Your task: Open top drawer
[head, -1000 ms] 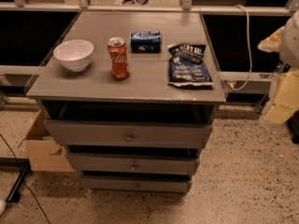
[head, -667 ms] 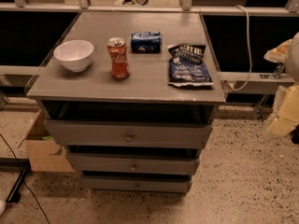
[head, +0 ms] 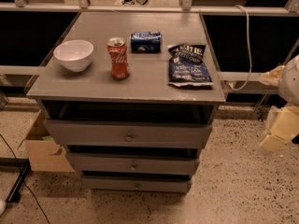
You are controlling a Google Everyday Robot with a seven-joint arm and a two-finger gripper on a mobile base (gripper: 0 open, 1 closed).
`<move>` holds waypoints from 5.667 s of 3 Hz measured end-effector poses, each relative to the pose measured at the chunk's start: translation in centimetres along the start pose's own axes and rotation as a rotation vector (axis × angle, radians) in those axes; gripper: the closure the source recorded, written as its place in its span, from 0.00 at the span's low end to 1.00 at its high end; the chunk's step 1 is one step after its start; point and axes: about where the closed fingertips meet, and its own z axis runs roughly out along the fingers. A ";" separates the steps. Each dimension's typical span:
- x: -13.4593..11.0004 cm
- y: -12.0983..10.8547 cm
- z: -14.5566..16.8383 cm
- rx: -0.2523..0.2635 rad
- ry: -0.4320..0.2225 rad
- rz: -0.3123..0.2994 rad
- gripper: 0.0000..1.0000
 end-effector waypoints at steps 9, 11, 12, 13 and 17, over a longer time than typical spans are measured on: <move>-2.6 6.1 13.1 -0.178 -0.131 -0.077 0.00; -3.2 7.8 18.6 -0.254 -0.141 -0.080 0.00; -3.3 7.4 20.7 -0.252 -0.113 -0.064 0.00; -3.9 5.9 24.1 -0.250 -0.105 -0.051 0.00; -5.7 4.1 23.8 -0.148 -0.098 -0.051 0.00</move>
Offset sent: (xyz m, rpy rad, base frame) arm -0.0268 0.0367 -0.0298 0.1380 0.0631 0.1435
